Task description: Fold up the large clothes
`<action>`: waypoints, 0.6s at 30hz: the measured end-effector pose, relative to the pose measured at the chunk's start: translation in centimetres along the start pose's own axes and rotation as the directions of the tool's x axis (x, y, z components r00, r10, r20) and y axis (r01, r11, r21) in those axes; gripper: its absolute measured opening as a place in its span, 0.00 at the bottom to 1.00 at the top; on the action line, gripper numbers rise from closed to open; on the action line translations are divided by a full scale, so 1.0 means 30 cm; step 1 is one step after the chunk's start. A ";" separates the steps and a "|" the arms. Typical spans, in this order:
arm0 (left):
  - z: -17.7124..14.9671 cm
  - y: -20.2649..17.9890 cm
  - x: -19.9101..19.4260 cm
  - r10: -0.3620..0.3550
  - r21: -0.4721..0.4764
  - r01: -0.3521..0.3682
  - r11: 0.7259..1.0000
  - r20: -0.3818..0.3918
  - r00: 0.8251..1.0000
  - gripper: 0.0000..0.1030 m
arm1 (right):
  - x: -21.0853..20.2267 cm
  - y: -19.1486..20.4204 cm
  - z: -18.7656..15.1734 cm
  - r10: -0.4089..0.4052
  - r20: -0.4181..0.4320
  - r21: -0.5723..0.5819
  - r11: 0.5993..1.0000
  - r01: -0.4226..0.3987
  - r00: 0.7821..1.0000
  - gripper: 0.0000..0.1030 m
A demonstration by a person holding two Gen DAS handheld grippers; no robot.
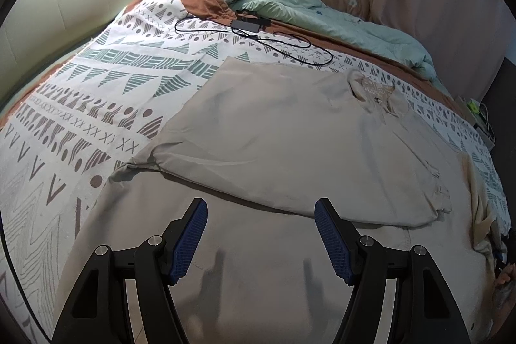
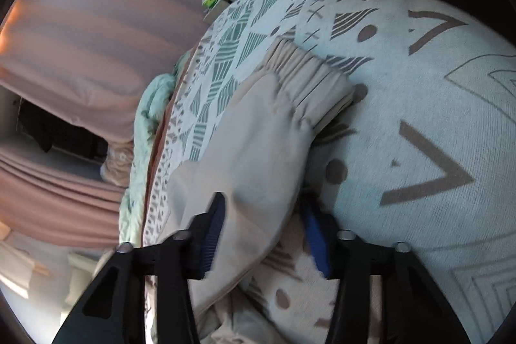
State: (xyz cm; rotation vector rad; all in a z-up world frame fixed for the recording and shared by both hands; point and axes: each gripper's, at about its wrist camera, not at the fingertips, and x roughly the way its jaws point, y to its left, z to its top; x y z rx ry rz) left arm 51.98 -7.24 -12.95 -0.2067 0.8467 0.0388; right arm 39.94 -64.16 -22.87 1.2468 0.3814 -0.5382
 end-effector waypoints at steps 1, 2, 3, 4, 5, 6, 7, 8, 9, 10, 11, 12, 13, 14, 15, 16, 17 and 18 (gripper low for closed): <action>0.000 -0.001 -0.002 -0.002 -0.001 0.002 1.000 0.001 1.000 0.68 | -0.007 -0.010 0.002 0.007 0.001 0.005 1.000 -0.007 1.000 0.10; -0.001 -0.001 -0.005 -0.004 -0.001 0.004 1.000 0.003 1.000 0.68 | -0.016 -0.011 0.004 0.018 0.003 0.012 1.000 -0.018 1.000 0.09; -0.002 -0.002 -0.008 -0.005 -0.001 0.005 1.000 0.005 1.000 0.68 | -0.025 -0.006 0.008 0.030 0.011 0.009 0.999 -0.030 0.999 0.08; -0.002 -0.003 -0.012 -0.006 0.000 0.006 1.000 0.008 1.000 0.68 | -0.042 0.011 0.011 0.041 0.021 -0.006 0.999 -0.041 0.999 0.07; -0.003 -0.003 -0.017 -0.006 0.000 0.006 1.000 0.011 1.000 0.68 | -0.065 0.040 0.011 0.057 0.032 -0.031 0.998 -0.056 0.998 0.07; -0.003 -0.002 -0.020 -0.008 -0.001 0.008 1.000 0.013 1.000 0.68 | -0.080 0.062 0.012 0.077 0.037 -0.050 0.996 -0.075 0.996 0.07; -0.004 0.003 -0.026 -0.011 -0.004 0.011 1.000 0.014 1.000 0.68 | -0.100 0.092 0.009 0.109 0.037 -0.066 0.992 -0.106 0.993 0.07; -0.003 0.009 -0.031 -0.016 -0.011 0.016 1.000 0.015 1.000 0.68 | -0.122 0.121 0.003 0.145 0.033 -0.079 0.987 -0.142 0.989 0.07; -0.002 0.013 -0.035 -0.022 -0.018 0.023 1.000 0.016 1.000 0.68 | -0.144 0.152 -0.004 0.177 0.032 -0.098 0.980 -0.173 0.984 0.07; -0.002 0.020 -0.042 -0.029 -0.027 0.029 0.999 0.017 0.999 0.68 | -0.168 0.184 -0.014 0.200 0.034 -0.122 0.973 -0.195 0.979 0.07; -0.002 0.026 -0.047 -0.034 -0.036 0.035 0.999 0.018 0.999 0.68 | -0.196 0.221 -0.028 0.225 0.036 -0.153 0.964 -0.218 0.974 0.07; -0.002 0.032 -0.054 -0.042 -0.045 0.042 0.998 0.019 0.999 0.68 | -0.217 0.249 -0.043 0.246 0.035 -0.175 0.956 -0.237 0.969 0.07; -0.001 0.037 -0.059 -0.050 -0.054 0.051 0.997 0.020 0.999 0.68 | -0.238 0.281 -0.061 0.266 0.031 -0.195 0.947 -0.255 0.963 0.07; -0.002 0.042 -0.065 -0.059 -0.062 0.060 0.996 0.021 0.998 0.68 | -0.250 0.309 -0.076 0.282 0.026 -0.210 0.939 -0.271 0.959 0.07; -0.003 0.048 -0.070 -0.066 -0.067 0.067 0.995 0.022 0.998 0.68 | -0.267 0.340 -0.097 0.303 0.020 -0.229 0.929 -0.290 0.953 0.07; -0.004 0.053 -0.075 -0.070 -0.070 0.072 0.995 0.024 0.997 0.68 | -0.284 0.371 -0.120 0.320 0.016 -0.249 0.919 -0.306 0.947 0.07; -0.005 0.058 -0.080 -0.072 -0.071 0.074 0.995 0.026 0.997 0.68 | -0.295 0.400 -0.143 0.334 0.011 -0.267 0.910 -0.319 0.943 0.07; -0.007 0.065 -0.086 -0.074 -0.073 0.076 0.994 0.027 0.997 0.68 | -0.310 0.429 -0.174 0.351 0.003 -0.287 0.897 -0.335 0.936 0.07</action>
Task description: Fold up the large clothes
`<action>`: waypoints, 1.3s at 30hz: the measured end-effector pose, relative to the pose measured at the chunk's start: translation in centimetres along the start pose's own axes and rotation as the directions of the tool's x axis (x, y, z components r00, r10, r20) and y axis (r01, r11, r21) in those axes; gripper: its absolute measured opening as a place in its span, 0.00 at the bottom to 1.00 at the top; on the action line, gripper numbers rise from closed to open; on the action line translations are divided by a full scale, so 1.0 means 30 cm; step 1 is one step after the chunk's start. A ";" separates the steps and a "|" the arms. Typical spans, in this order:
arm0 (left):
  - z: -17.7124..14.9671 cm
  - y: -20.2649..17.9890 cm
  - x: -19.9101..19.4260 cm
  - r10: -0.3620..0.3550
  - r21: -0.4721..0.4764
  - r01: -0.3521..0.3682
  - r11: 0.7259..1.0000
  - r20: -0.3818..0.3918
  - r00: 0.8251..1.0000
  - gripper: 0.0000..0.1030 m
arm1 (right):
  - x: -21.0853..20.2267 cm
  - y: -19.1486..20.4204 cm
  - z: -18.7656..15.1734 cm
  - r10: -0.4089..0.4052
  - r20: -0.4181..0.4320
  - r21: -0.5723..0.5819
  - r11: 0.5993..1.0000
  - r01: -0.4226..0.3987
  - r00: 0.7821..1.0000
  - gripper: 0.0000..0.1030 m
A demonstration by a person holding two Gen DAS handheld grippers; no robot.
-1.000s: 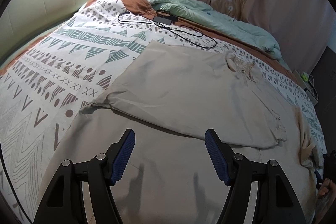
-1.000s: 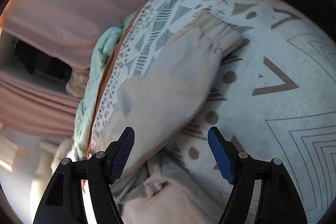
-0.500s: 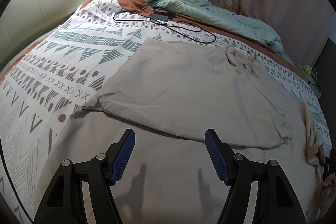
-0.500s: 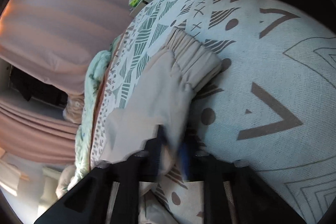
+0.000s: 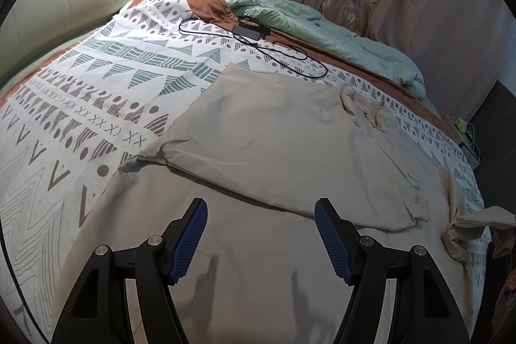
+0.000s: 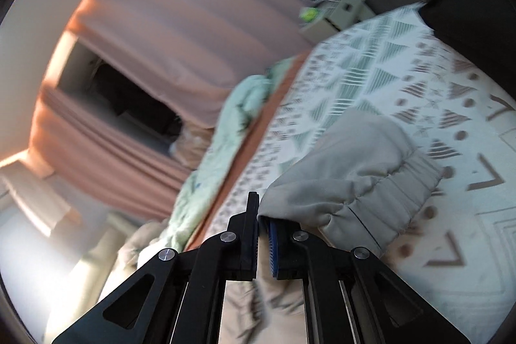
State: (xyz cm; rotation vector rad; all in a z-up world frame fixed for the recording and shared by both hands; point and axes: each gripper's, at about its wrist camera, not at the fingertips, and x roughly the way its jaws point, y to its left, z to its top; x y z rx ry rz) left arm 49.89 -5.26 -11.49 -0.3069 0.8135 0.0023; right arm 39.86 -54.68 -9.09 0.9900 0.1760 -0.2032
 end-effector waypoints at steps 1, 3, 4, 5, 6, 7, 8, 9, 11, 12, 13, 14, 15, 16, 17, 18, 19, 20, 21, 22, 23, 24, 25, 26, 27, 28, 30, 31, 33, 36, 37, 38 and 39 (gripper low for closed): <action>-0.001 0.009 -0.006 -0.003 -0.005 0.003 1.000 0.000 1.000 0.68 | 0.002 0.041 -0.018 0.022 -0.005 -0.020 1.000 -0.022 1.000 0.07; 0.000 0.032 -0.017 -0.011 -0.022 0.011 1.000 0.001 1.000 0.68 | 0.011 0.114 -0.055 0.061 -0.022 -0.057 0.996 -0.062 0.998 0.07; 0.002 0.047 -0.023 -0.013 -0.032 0.013 0.999 0.003 1.000 0.68 | 0.018 0.147 -0.074 0.077 -0.032 -0.076 0.994 -0.079 0.996 0.07; 0.004 0.062 -0.030 -0.014 -0.043 0.014 0.999 0.005 1.000 0.68 | 0.026 0.188 -0.098 0.097 -0.046 -0.096 0.990 -0.101 0.994 0.07; 0.007 0.078 -0.036 -0.014 -0.055 0.014 0.998 0.008 1.000 0.68 | 0.033 0.220 -0.119 0.113 -0.060 -0.110 0.987 -0.119 0.992 0.07; 0.010 0.096 -0.041 -0.014 -0.070 0.014 0.997 0.011 1.000 0.68 | 0.042 0.251 -0.141 0.129 -0.077 -0.125 0.983 -0.138 0.989 0.07; 0.011 0.114 -0.046 -0.013 -0.085 0.014 0.996 0.015 1.000 0.68 | 0.055 0.287 -0.169 0.143 -0.098 -0.143 0.977 -0.156 0.985 0.07; 0.014 0.131 -0.050 -0.012 -0.100 0.014 0.995 0.016 1.000 0.68 | 0.067 0.317 -0.194 0.150 -0.117 -0.160 0.973 -0.168 0.982 0.07; 0.020 0.162 -0.059 -0.011 -0.122 0.013 0.992 0.014 1.000 0.68 | 0.103 0.372 -0.248 0.153 -0.166 -0.188 0.965 -0.183 0.974 0.07; 0.023 0.177 -0.066 -0.010 -0.135 0.012 0.991 0.020 1.000 0.68 | 0.120 0.395 -0.276 0.156 -0.188 -0.197 0.961 -0.193 0.970 0.07; 0.025 0.192 -0.073 -0.006 -0.148 0.010 0.989 0.028 1.000 0.68 | 0.139 0.418 -0.306 0.160 -0.210 -0.210 0.956 -0.204 0.965 0.07; 0.028 0.206 -0.078 -0.001 -0.159 0.006 0.987 0.032 0.999 0.68 | 0.159 0.437 -0.334 0.159 -0.229 -0.222 0.952 -0.211 0.960 0.07; 0.029 0.217 -0.079 0.002 -0.166 0.004 0.986 0.033 0.999 0.68 | 0.181 0.458 -0.366 0.155 -0.252 -0.234 0.948 -0.216 0.955 0.07; 0.031 0.227 -0.080 0.001 -0.173 0.004 0.985 0.032 0.999 0.68 | 0.204 0.477 -0.398 0.149 -0.277 -0.244 0.945 -0.220 0.949 0.07; 0.033 0.235 -0.079 0.002 -0.177 0.004 0.984 0.030 1.000 0.68 | 0.225 0.495 -0.432 0.143 -0.300 -0.253 0.941 -0.224 0.943 0.07; 0.033 0.243 -0.077 0.003 -0.181 0.002 0.984 0.028 1.000 0.68 | 0.242 0.508 -0.464 0.136 -0.319 -0.264 0.938 -0.226 0.938 0.07; 0.032 0.248 -0.075 0.005 -0.183 -0.001 0.983 0.025 1.000 0.68 | 0.264 0.520 -0.501 0.122 -0.339 -0.279 0.934 -0.223 0.933 0.07; 0.031 0.253 -0.073 0.006 -0.184 -0.002 0.983 0.023 1.000 0.68 | 0.290 0.531 -0.539 0.098 -0.361 -0.296 0.931 -0.214 0.927 0.07; 0.032 0.256 -0.073 0.007 -0.184 -0.003 0.983 0.022 1.000 0.68 | 0.314 0.536 -0.576 0.072 -0.382 -0.312 0.928 -0.202 0.922 0.07; 0.033 0.260 -0.073 0.008 -0.183 -0.003 0.983 0.022 1.000 0.68 | 0.343 0.544 -0.617 0.041 -0.407 -0.329 0.925 -0.188 0.912 0.07; 0.035 0.263 -0.074 0.011 -0.180 -0.006 0.984 0.023 1.000 0.68 | 0.362 0.552 -0.658 0.019 -0.431 -0.340 0.923 -0.181 0.902 0.07; 0.037 0.270 -0.077 0.016 -0.181 -0.011 0.983 0.026 1.000 0.68 | 0.386 0.557 -0.702 -0.001 -0.458 -0.348 0.920 -0.179 0.889 0.07; 0.038 0.276 -0.079 0.024 -0.186 -0.018 0.982 0.032 0.999 0.68 | 0.409 0.558 -0.743 -0.023 -0.486 -0.361 0.916 -0.176 0.873 0.07; 0.040 0.282 -0.081 0.030 -0.193 -0.023 0.981 0.035 0.999 0.68 | 0.434 0.565 -0.789 -0.065 -0.516 -0.386 0.908 -0.164 0.854 0.07; 0.042 0.287 -0.080 0.033 -0.202 -0.025 0.979 0.035 0.999 0.68 | 0.451 0.564 -0.821 -0.101 -0.537 -0.404 0.902 -0.151 0.838 0.08; 0.044 0.292 -0.078 0.032 -0.211 -0.025 0.977 0.033 0.999 0.68 | 0.463 0.560 -0.853 -0.124 -0.566 -0.408 0.901 -0.146 0.815 0.16; 0.047 0.291 -0.073 0.033 -0.223 -0.026 0.975 0.031 0.999 0.68 | 0.481 0.535 -0.887 -0.121 -0.638 -0.362 0.919 -0.158 0.760 0.47; 0.047 0.285 -0.072 0.034 -0.224 -0.026 0.974 0.031 0.999 0.68 | 0.478 0.522 -0.892 -0.108 -0.656 -0.336 0.928 -0.160 0.747 0.61; 0.045 0.265 -0.071 0.036 -0.217 -0.028 0.976 0.034 0.999 0.68 | 0.459 0.510 -0.879 -0.110 -0.652 -0.334 0.930 -0.154 0.750 0.62; 0.041 0.216 -0.067 0.036 -0.198 -0.028 0.980 0.038 0.999 0.68 | 0.418 0.473 -0.829 -0.098 -0.648 -0.308 0.941 -0.142 0.755 0.62; 0.039 0.196 -0.065 0.033 -0.190 -0.025 0.981 0.040 0.999 0.68 | 0.401 0.460 -0.808 -0.089 -0.645 -0.292 0.947 -0.137 0.759 0.62; 0.036 0.177 -0.063 0.031 -0.182 -0.023 0.983 0.041 0.999 0.68 | 0.385 0.439 -0.780 -0.083 -0.641 -0.276 0.952 -0.129 0.763 0.62; 0.034 0.154 -0.060 0.028 -0.173 -0.020 0.985 0.041 0.999 0.68 | 0.379 0.428 -0.758 -0.081 -0.637 -0.268 0.956 -0.121 0.767 0.62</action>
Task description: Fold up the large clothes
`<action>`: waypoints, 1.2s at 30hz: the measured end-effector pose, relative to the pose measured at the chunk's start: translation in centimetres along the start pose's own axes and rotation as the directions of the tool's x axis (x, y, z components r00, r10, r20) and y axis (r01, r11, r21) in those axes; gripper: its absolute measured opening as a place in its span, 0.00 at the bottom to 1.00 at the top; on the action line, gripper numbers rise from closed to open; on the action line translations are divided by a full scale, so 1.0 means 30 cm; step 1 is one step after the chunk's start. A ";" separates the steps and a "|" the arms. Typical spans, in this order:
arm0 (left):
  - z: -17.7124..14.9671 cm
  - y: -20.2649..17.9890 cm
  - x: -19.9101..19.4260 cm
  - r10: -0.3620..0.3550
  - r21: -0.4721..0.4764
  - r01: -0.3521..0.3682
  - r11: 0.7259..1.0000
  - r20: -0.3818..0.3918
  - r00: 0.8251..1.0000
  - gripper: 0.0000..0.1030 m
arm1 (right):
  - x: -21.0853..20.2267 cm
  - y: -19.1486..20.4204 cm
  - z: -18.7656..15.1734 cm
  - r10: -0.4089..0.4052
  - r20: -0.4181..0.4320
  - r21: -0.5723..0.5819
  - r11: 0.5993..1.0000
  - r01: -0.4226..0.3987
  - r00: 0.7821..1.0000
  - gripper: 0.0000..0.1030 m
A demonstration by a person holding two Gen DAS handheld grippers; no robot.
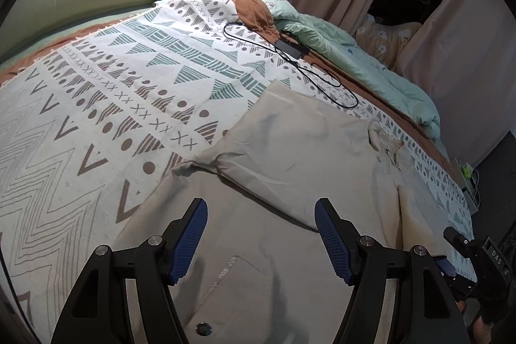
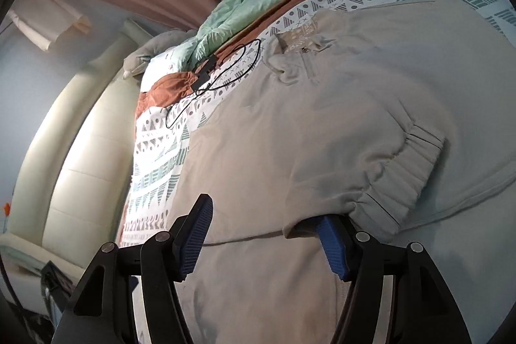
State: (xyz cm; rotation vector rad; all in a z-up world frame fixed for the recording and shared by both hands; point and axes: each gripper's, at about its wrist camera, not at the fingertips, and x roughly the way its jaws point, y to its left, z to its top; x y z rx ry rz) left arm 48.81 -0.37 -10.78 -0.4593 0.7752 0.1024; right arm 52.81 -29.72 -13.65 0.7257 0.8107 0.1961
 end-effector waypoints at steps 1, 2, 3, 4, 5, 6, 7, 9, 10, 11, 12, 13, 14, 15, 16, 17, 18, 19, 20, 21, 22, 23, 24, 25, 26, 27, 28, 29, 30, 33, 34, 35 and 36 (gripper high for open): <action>-0.007 -0.022 0.002 -0.003 0.009 0.003 1.000 0.000 1.000 0.68 | -0.024 -0.024 0.004 -0.004 0.007 0.013 1.000 0.004 1.000 0.62; -0.014 -0.046 0.005 -0.008 0.018 0.008 1.000 -0.001 1.000 0.68 | -0.046 -0.047 0.010 -0.012 0.015 0.025 1.000 0.011 1.000 0.62; -0.022 -0.071 0.007 -0.014 0.027 0.014 1.000 -0.002 1.000 0.68 | -0.063 -0.066 0.020 -0.023 0.023 0.036 0.999 0.022 0.999 0.62; -0.030 -0.097 0.010 -0.020 0.036 0.020 0.999 -0.003 1.000 0.68 | -0.077 -0.080 0.029 -0.034 0.031 0.044 0.999 0.033 0.999 0.62; -0.039 -0.123 0.012 -0.026 0.045 0.026 0.999 -0.004 1.000 0.68 | -0.101 -0.107 0.032 -0.046 0.037 0.053 0.998 0.044 0.998 0.62; -0.048 -0.152 0.016 -0.033 0.055 0.034 0.998 -0.007 0.999 0.68 | -0.118 -0.126 0.036 -0.058 0.041 0.061 0.997 0.055 0.997 0.62; -0.058 -0.182 0.020 -0.041 0.065 0.042 0.997 -0.010 0.999 0.68 | -0.135 -0.148 0.041 -0.069 0.046 0.067 0.996 0.066 0.997 0.62; -0.080 -0.241 0.030 -0.057 0.085 0.058 0.995 -0.020 0.998 0.68 | -0.162 -0.187 0.050 -0.076 0.049 0.073 0.995 0.072 0.996 0.62; -0.092 -0.273 0.036 -0.065 0.097 0.067 0.993 -0.026 0.998 0.68 | -0.173 -0.211 0.050 -0.077 0.047 0.081 0.994 0.073 0.996 0.62; -0.105 -0.306 0.043 -0.072 0.109 0.075 0.991 -0.033 0.997 0.68 | -0.183 -0.237 0.050 -0.080 0.047 0.095 0.993 0.075 0.996 0.62; -0.119 -0.338 0.049 -0.079 0.125 0.083 0.989 -0.039 0.996 0.68 | -0.194 -0.264 0.048 -0.085 0.047 0.111 0.991 0.079 0.995 0.62; -0.135 -0.371 0.057 -0.084 0.142 0.089 0.986 -0.045 0.995 0.68 | -0.202 -0.294 0.051 -0.091 0.045 0.135 0.987 0.084 0.995 0.62; -0.152 -0.406 0.065 -0.086 0.162 0.093 0.982 -0.050 0.995 0.68 | -0.212 -0.331 0.054 -0.098 0.044 0.172 0.981 0.089 0.994 0.62; -0.170 -0.441 0.073 -0.089 0.183 0.098 0.978 -0.057 0.994 0.68 | -0.222 -0.366 0.056 -0.098 0.048 0.202 0.976 0.086 0.994 0.62; -0.188 -0.475 0.082 -0.094 0.204 0.105 0.973 -0.065 0.993 0.68 | -0.233 -0.397 0.059 -0.096 0.055 0.230 0.970 0.081 0.994 0.62; -0.207 -0.508 0.093 -0.098 0.223 0.113 0.968 -0.075 0.992 0.68 | -0.245 -0.431 0.065 -0.099 0.062 0.256 0.963 0.080 0.993 0.62; -0.225 -0.542 0.103 -0.104 0.240 0.122 0.963 -0.086 0.991 0.68 | -0.256 -0.455 0.069 -0.107 0.066 0.270 0.959 0.085 0.992 0.62; -0.244 -0.577 0.113 -0.115 0.259 0.137 0.956 -0.098 0.989 0.68 | -0.271 -0.482 0.075 -0.121 0.073 0.288 0.953 0.096 0.990 0.62; -0.264 -0.610 0.120 -0.126 0.281 0.151 0.948 -0.106 0.986 0.68 | -0.285 -0.502 0.079 -0.131 0.081 0.303 0.948 0.100 0.988 0.62; -0.284 -0.645 0.127 -0.134 0.308 0.163 0.937 -0.114 0.984 0.68 | -0.301 -0.525 0.083 -0.138 0.093 0.323 0.941 0.101 0.986 0.62; -0.303 -0.680 0.136 -0.139 0.336 0.174 0.926 -0.124 0.982 0.68 | -0.315 -0.549 0.086 -0.148 0.103 0.345 0.933 0.104 0.984 0.62; -0.322 -0.711 0.144 -0.143 0.360 0.183 0.915 -0.134 0.981 0.68 | -0.325 -0.571 0.088 -0.163 0.108 0.365 0.924 0.114 0.981 0.62; -0.338 -0.738 0.150 -0.146 0.380 0.190 0.905 -0.142 0.979 0.68 | -0.336 -0.599 0.090 -0.182 0.113 0.391 0.912 0.125 0.977 0.62; -0.354 -0.765 0.157 -0.146 0.402 0.195 0.895 -0.149 0.978 0.68 | -0.350 -0.630 0.089 -0.199 0.121 0.423 0.897 0.131 0.973 0.62; -0.367 -0.787 0.162 -0.143 0.424 0.195 0.885 -0.151 0.978 0.68 | -0.362 -0.659 0.089 -0.210 0.128 0.452 0.882 0.132 0.969 0.62; -0.381 -0.808 0.164 -0.140 0.447 0.194 0.873 -0.150 0.979 0.68 | -0.375 -0.690 0.088 -0.219 0.136 0.484 0.866 0.129 0.966 0.62; -0.391 -0.828 0.165 -0.140 0.472 0.195 0.860 -0.149 0.979 0.68 | -0.387 -0.720 0.088 -0.221 0.143 0.515 0.849 0.118 0.965 0.62; -0.401 -0.848 0.166 -0.141 0.498 0.196 0.845 -0.146 0.979 0.68 | -0.396 -0.747 0.087 -0.217 0.151 0.544 0.833 0.102 0.964 0.62; -0.410 -0.866 0.167 -0.144 0.523 0.197 0.829 -0.142 0.979 0.68 | -0.404 -0.768 0.086 -0.208 0.159 0.566 0.820 0.084 0.965 0.62; -0.433 -0.921 0.187 -0.149 0.587 0.217 0.780 -0.163 0.975 0.68 | -0.416 -0.818 0.087 -0.176 0.180 0.613 0.789 0.030 0.968 0.62; -0.443 -0.941 0.199 -0.153 0.609 0.234 0.758 -0.182 0.971 0.68 | -0.419 -0.832 0.086 -0.171 0.182 0.622 0.783 0.021 0.968 0.62; -0.452 -0.960 0.214 -0.145 0.631 0.239 0.738 -0.198 0.969 0.68 | -0.421 -0.842 0.086 -0.169 0.183 0.627 0.779 0.017 0.969 0.62; -0.464 -0.984 0.234 -0.129 0.653 0.237 0.719 -0.210 0.969 0.69 | -0.422 -0.849 0.087 -0.167 0.183 0.630 0.776 0.014 0.969 0.62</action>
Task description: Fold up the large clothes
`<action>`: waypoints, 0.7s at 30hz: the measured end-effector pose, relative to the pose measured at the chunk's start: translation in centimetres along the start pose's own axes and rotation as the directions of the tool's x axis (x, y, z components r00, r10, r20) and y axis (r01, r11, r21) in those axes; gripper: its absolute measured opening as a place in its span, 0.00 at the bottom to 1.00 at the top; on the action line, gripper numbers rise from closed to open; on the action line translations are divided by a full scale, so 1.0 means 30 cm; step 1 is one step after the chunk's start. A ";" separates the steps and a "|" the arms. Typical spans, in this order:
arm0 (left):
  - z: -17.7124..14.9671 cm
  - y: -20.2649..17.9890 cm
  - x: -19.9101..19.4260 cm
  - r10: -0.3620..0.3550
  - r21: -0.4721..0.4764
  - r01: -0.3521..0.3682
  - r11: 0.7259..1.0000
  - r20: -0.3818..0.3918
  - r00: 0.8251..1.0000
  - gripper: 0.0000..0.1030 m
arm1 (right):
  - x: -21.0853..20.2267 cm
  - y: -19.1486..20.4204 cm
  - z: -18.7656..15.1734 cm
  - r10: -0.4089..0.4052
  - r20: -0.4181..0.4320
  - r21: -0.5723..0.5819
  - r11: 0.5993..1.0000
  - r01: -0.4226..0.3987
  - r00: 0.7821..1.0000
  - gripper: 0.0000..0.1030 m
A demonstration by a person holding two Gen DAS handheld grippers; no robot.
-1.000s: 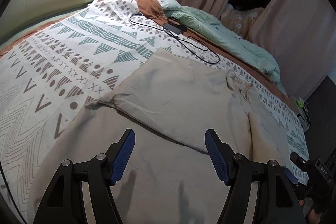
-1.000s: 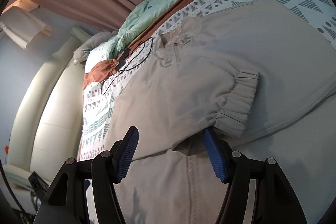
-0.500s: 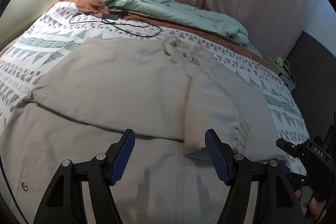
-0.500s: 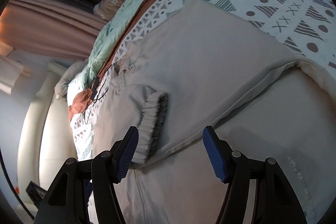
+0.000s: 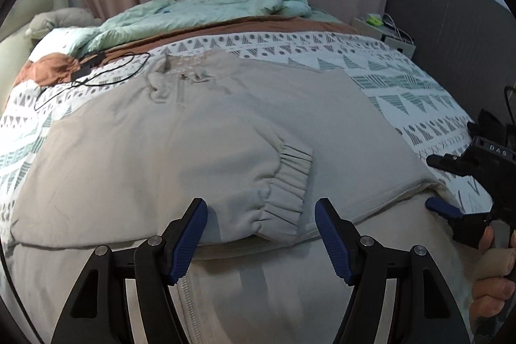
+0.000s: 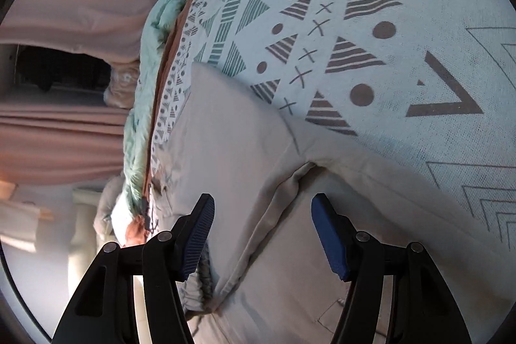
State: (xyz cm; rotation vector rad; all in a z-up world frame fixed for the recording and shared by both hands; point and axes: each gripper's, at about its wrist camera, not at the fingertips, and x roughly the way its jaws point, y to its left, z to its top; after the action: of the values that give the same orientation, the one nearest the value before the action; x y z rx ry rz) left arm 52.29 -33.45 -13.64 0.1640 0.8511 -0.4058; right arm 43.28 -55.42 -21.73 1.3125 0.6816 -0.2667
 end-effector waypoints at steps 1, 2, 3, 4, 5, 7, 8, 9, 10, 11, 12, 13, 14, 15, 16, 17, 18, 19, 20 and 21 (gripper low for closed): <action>0.006 -0.017 0.028 0.006 0.025 -0.005 1.000 -0.025 1.000 0.69 | 0.002 -0.005 0.005 0.003 -0.002 0.006 1.000 -0.003 1.000 0.62; 0.011 -0.030 0.057 0.014 0.046 -0.011 0.999 -0.054 0.998 0.69 | 0.007 -0.005 0.012 0.008 -0.005 0.012 1.000 -0.008 1.000 0.62; 0.014 -0.039 0.082 0.015 0.064 -0.010 0.998 -0.075 0.997 0.69 | 0.012 -0.008 0.015 0.013 -0.008 0.016 1.000 -0.013 1.000 0.62; 0.017 -0.047 0.102 0.020 0.080 -0.013 0.997 -0.088 0.996 0.69 | 0.017 -0.011 0.020 0.017 -0.011 0.018 1.000 -0.017 1.000 0.61; 0.014 -0.054 0.115 0.031 0.094 -0.022 0.995 -0.097 0.995 0.69 | 0.021 -0.013 0.025 0.019 -0.012 0.020 1.000 -0.019 1.000 0.58; 0.015 -0.047 0.143 0.052 0.096 -0.041 0.995 -0.119 0.992 0.69 | 0.028 -0.019 0.034 0.023 -0.013 0.023 0.999 -0.023 1.000 0.56; 0.012 -0.040 0.156 0.055 0.083 -0.045 0.996 -0.127 0.990 0.69 | 0.034 -0.020 0.038 0.027 -0.013 0.027 0.999 -0.027 1.000 0.55; 0.008 -0.026 0.169 0.061 0.068 -0.052 0.996 -0.134 0.989 0.69 | 0.041 -0.025 0.043 0.036 -0.015 0.034 0.999 -0.036 0.999 0.55; 0.002 -0.013 0.181 0.070 0.057 -0.062 0.996 -0.145 0.987 0.69 | 0.050 -0.034 0.045 0.053 -0.019 0.050 0.997 -0.052 0.998 0.53; -0.003 -0.004 0.194 0.076 0.050 -0.069 0.996 -0.157 0.985 0.69 | 0.058 -0.043 0.043 0.066 -0.024 0.066 0.996 -0.065 0.998 0.47; -0.008 0.005 0.197 0.071 0.046 -0.064 0.997 -0.160 0.985 0.67 | 0.071 -0.052 0.040 0.075 -0.032 0.082 0.994 -0.073 0.997 0.42; -0.010 0.013 0.192 0.063 0.044 -0.057 0.997 -0.154 0.986 0.62 | 0.083 -0.059 0.037 0.077 -0.041 0.094 0.993 -0.073 0.996 0.33; -0.011 0.023 0.182 0.061 0.044 -0.055 0.998 -0.147 0.987 0.57 | 0.091 -0.065 0.034 0.077 -0.043 0.101 0.992 -0.073 0.996 0.24; -0.009 0.034 0.172 0.069 0.041 -0.063 0.997 -0.139 0.988 0.49 | 0.095 -0.069 0.033 0.079 -0.040 0.104 0.992 -0.075 0.996 0.22; -0.004 0.052 0.160 0.076 0.030 -0.072 0.997 -0.128 0.989 0.46 | 0.097 -0.072 0.033 0.079 -0.036 0.105 0.992 -0.075 0.996 0.18; 0.002 0.078 0.148 0.073 0.009 -0.072 0.997 -0.117 0.990 0.45 | 0.097 -0.073 0.034 0.080 -0.032 0.102 0.992 -0.077 0.996 0.17; 0.010 0.110 0.138 0.068 -0.015 -0.070 0.997 -0.110 0.992 0.44 | 0.097 -0.072 0.035 0.079 -0.030 0.098 0.992 -0.076 0.996 0.17; 0.013 0.148 0.124 0.068 -0.044 -0.072 0.996 -0.102 0.992 0.44 | 0.097 -0.071 0.035 0.077 -0.027 0.094 0.993 -0.075 0.997 0.17; 0.019 0.185 0.112 0.074 -0.070 -0.081 0.994 -0.093 0.993 0.44 | 0.095 -0.070 0.034 0.075 -0.026 0.091 0.993 -0.073 0.997 0.17; 0.023 0.227 0.098 0.084 -0.097 -0.092 0.991 -0.082 0.993 0.44 | 0.094 -0.069 0.034 0.073 -0.025 0.089 0.994 -0.070 0.997 0.17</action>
State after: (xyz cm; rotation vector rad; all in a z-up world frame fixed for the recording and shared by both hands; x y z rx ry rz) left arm 57.31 -28.30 -15.56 0.1239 0.9353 -0.2738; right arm 44.64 -56.39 -24.96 1.4239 0.6510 -0.2223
